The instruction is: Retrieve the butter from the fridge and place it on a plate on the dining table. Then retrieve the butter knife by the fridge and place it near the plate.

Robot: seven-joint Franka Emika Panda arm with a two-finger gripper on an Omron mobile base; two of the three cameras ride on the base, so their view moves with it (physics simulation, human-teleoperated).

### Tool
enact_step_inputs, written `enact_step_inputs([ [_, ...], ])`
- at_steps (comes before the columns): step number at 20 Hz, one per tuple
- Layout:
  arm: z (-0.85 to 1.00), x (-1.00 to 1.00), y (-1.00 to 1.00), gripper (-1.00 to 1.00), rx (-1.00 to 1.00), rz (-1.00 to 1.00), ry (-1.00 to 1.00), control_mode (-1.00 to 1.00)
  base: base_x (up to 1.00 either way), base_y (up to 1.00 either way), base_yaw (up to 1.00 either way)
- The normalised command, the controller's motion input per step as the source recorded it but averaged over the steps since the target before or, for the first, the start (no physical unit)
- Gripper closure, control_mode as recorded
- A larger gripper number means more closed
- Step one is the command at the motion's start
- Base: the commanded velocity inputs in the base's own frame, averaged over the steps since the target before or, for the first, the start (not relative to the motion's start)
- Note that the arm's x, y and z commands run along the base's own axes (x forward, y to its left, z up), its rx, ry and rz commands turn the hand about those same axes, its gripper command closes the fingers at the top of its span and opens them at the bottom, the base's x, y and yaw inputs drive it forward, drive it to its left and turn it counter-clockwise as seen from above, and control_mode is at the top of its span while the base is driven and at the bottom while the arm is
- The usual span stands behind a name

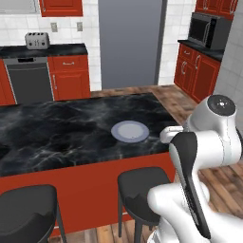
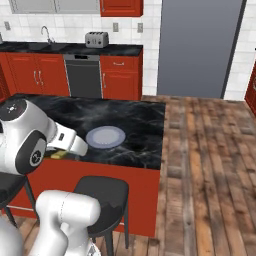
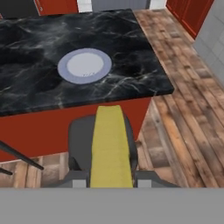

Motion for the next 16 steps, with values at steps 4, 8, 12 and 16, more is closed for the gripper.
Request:
enact_step_inputs([
  [4,-0.01,0.83,0.06,1.00,0.01,0.02,0.00,-1.00,0.00,0.00,0.00],
  [8,-0.05,0.83,0.11,1.00,0.03,0.01,0.00,-1.00,0.00,0.00,0.00],
  [12,-0.11,0.89,0.21,1.00,0.07,0.00,0.00,-1.00,0.00,0.00,0.00],
  [16,-0.29,1.00,0.06,1.00,0.05,0.00,-0.02,-1.00,0.00,0.00,0.00],
])
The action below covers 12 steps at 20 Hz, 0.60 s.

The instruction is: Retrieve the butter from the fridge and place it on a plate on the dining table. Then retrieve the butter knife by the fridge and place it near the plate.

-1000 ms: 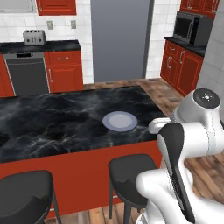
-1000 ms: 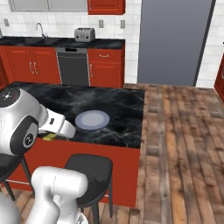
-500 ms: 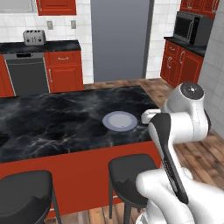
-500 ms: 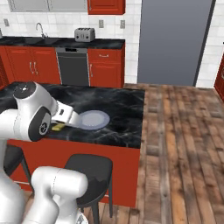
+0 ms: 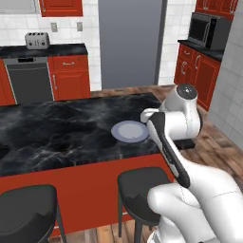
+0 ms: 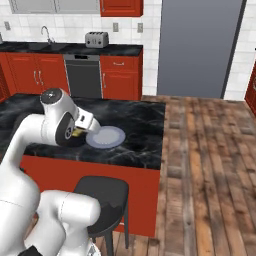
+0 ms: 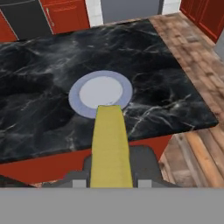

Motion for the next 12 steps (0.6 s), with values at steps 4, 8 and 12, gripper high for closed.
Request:
enact_step_inputs([
  [4,-0.43,0.97,0.03,1.00,0.00,0.00,-0.02,-1.00,0.00,0.00,0.00],
  [8,-0.35,0.86,0.22,1.00,-0.02,0.00,0.00,-1.00,0.00,0.00,0.00],
  [12,-0.22,0.66,0.23,1.00,-0.09,-0.04,0.00,-1.00,0.00,0.00,0.00],
])
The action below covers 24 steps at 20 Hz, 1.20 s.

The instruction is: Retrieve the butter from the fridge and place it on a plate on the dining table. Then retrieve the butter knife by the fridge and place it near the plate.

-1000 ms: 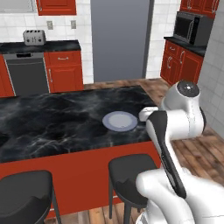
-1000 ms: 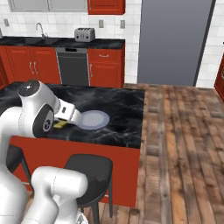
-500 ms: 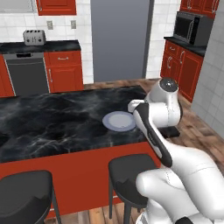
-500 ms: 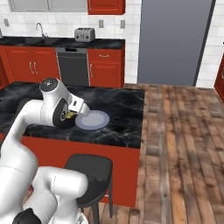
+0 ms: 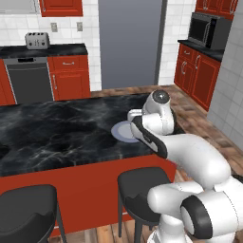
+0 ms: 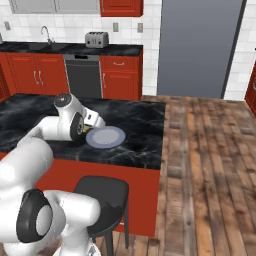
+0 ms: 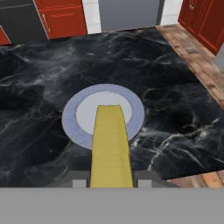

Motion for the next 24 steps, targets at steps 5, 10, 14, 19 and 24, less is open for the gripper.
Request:
enact_step_inputs([
  [5,-0.32,0.56,0.02,1.00,-0.02,-0.01,0.00,-1.00,0.00,0.00,0.00],
  [10,-0.15,0.14,0.00,1.00,0.02,0.00,0.01,-1.00,0.00,0.00,0.00],
  [14,-0.31,0.12,0.00,1.00,0.01,0.00,0.00,-1.00,0.00,0.00,0.00],
  [19,-0.46,0.00,-0.02,1.00,0.00,-0.02,0.00,-1.00,0.00,0.00,0.00],
  [24,-0.47,0.11,-0.01,1.00,0.00,-0.02,0.00,-1.00,0.00,0.00,0.00],
])
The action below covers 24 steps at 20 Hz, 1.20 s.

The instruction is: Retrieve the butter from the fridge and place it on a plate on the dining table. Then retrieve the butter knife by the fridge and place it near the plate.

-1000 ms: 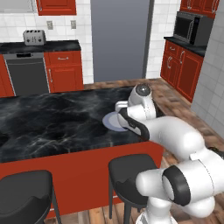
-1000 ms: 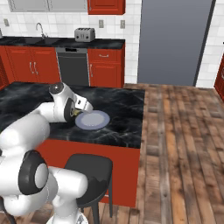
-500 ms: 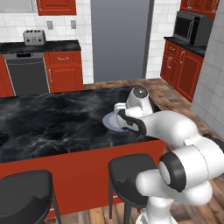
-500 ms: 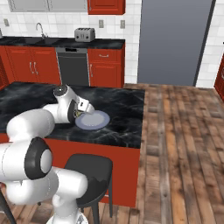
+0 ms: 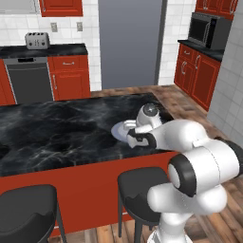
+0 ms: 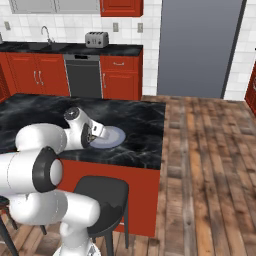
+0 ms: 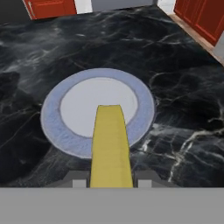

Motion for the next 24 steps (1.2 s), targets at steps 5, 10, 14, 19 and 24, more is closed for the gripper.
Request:
enact_step_inputs([
  [5,-0.44,0.13,-0.01,1.00,0.00,-0.02,0.00,-1.00,0.00,0.00,0.00],
  [10,-0.42,0.12,-0.02,1.00,0.00,-0.03,0.01,-1.00,0.00,0.00,0.00],
  [14,-0.20,0.18,-0.07,1.00,0.00,-0.01,0.03,-1.00,0.00,0.00,0.00],
  [19,0.00,0.27,-0.01,1.00,0.03,0.00,0.01,-1.00,0.00,0.00,0.00],
  [24,0.07,0.40,0.00,1.00,0.04,0.00,0.07,-1.00,0.00,0.00,0.00],
])
